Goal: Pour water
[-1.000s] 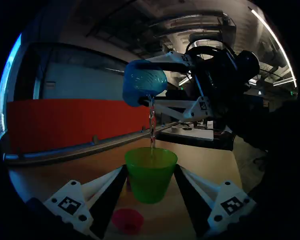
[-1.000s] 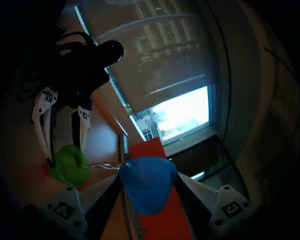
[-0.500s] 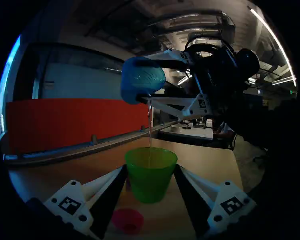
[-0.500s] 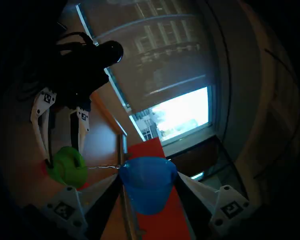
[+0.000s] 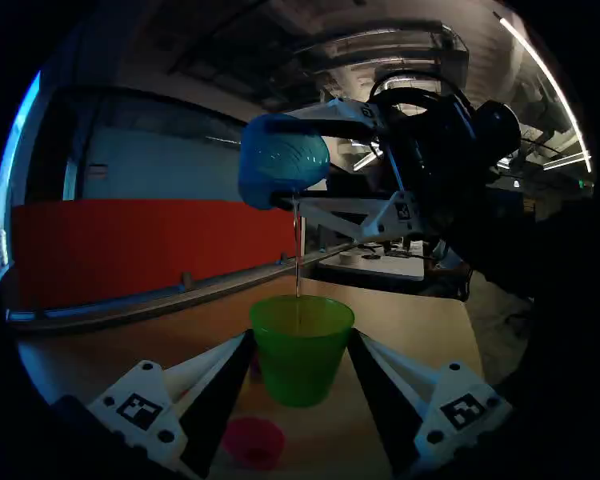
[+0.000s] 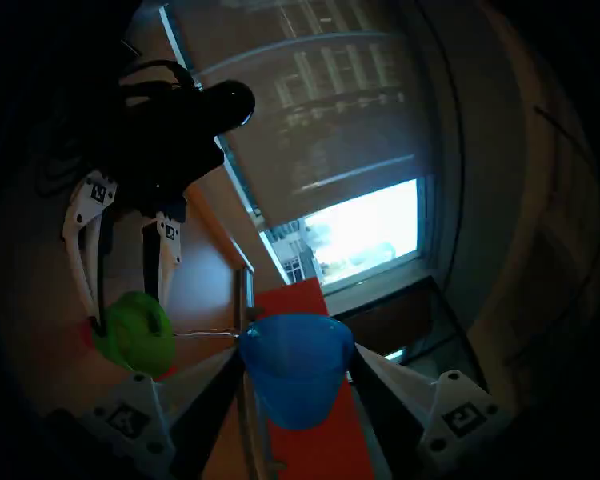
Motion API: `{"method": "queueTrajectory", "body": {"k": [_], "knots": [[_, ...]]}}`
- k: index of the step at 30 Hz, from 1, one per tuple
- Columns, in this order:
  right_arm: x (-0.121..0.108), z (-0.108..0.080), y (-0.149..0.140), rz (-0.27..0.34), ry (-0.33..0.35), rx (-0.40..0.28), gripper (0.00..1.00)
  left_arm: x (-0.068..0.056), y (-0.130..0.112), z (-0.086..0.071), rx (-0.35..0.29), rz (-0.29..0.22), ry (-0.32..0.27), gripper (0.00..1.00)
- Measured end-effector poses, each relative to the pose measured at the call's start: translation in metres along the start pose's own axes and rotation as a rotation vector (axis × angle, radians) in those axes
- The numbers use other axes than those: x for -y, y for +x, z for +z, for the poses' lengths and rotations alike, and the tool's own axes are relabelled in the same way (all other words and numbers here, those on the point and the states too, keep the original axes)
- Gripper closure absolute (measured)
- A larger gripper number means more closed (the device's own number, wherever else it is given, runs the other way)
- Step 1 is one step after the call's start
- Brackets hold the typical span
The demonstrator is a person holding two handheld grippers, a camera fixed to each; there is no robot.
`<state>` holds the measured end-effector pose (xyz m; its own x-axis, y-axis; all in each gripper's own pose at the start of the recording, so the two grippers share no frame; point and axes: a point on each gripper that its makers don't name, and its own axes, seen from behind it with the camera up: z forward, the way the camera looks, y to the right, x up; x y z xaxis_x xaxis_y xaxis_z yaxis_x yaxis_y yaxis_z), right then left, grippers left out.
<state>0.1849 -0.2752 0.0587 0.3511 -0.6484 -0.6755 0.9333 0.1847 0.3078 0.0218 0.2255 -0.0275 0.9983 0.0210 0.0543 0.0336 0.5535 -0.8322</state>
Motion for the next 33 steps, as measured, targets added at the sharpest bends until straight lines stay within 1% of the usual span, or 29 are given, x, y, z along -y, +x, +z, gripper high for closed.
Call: {"method": "queueTrajectory", "body": {"k": [21, 33], "knots": [[-0.0046, -0.0032, 0.002, -0.063, -0.012, -0.001, 0.1, -0.0024, 0.0002, 0.0031, -0.002, 0.001, -0.005, 0.17], [-0.0086, -0.0024, 0.0048, -0.11, -0.022, -0.001, 0.1, -0.0034, 0.0017, 0.0028, -0.008, 0.002, -0.004, 0.16]]}}
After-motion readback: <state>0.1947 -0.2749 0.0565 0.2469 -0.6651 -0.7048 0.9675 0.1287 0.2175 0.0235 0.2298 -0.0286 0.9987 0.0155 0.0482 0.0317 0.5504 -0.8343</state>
